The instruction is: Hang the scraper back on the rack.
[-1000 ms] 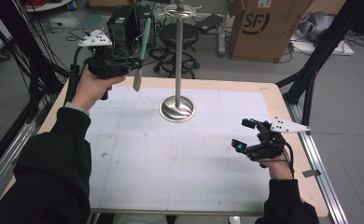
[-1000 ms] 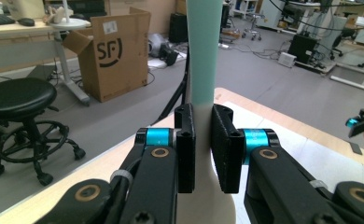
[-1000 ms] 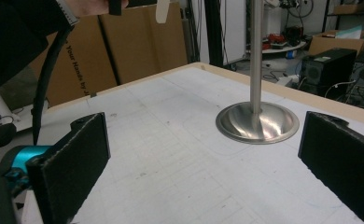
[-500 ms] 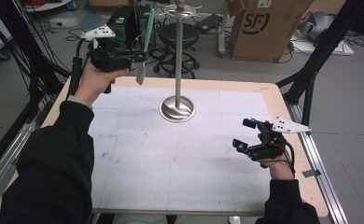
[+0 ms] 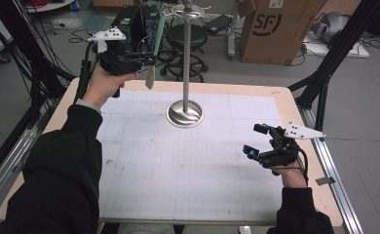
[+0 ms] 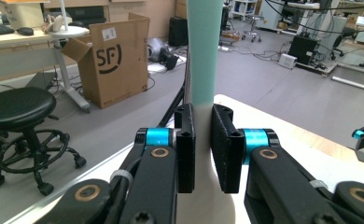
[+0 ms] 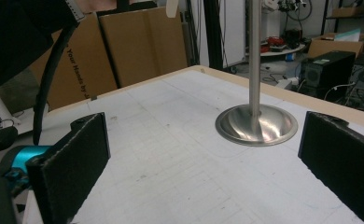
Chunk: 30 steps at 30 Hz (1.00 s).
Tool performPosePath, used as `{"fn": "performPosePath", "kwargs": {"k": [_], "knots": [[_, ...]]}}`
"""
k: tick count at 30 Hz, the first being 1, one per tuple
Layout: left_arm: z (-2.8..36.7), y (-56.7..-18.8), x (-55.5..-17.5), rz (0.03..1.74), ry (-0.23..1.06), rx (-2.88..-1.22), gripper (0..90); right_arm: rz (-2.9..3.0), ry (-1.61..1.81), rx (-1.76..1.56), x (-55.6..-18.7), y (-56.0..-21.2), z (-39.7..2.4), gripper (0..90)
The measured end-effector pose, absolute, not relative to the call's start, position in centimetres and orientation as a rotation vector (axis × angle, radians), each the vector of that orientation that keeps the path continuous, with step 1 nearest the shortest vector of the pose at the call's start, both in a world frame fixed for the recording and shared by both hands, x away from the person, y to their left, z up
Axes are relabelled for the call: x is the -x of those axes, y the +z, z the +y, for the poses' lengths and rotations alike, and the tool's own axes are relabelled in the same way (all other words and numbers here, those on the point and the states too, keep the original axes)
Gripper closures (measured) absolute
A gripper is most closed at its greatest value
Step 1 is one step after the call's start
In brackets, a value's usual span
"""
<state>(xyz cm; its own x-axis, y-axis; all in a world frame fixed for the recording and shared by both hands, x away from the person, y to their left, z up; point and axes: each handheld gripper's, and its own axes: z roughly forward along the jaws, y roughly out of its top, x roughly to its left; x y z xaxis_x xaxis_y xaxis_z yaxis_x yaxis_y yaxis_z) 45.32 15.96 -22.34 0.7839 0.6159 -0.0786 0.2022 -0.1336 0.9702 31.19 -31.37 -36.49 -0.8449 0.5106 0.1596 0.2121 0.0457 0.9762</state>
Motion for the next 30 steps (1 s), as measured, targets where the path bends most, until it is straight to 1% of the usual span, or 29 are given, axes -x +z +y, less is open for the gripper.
{"fn": "performPosePath", "kwargs": {"k": [17, 19, 24, 27, 30], "knots": [[14.5, -23.0, -45.6, 0.664, 0.420, -1.698, 79.8, 2.093, 1.882, -0.741, -31.2, -36.5, -31.4, 0.9], [14.4, -22.9, -45.4, 0.662, 0.451, -1.708, 79.2, 2.095, 1.880, -0.740, -31.2, -36.5, -31.4, 0.9], [14.7, -22.8, -45.2, 0.665, 0.474, -1.703, 71.4, 2.092, 1.877, -0.746, -31.1, -36.5, -31.6, 0.9], [14.9, -22.9, -44.7, 0.654, 0.470, -1.700, 68.4, 2.086, 1.879, -0.746, -31.0, -36.5, -31.7, 0.9], [15.0, -23.3, -44.0, 0.622, 0.467, -1.706, 61.9, 2.087, 1.879, -0.750, -31.1, -36.5, -31.8, 0.9]]}}
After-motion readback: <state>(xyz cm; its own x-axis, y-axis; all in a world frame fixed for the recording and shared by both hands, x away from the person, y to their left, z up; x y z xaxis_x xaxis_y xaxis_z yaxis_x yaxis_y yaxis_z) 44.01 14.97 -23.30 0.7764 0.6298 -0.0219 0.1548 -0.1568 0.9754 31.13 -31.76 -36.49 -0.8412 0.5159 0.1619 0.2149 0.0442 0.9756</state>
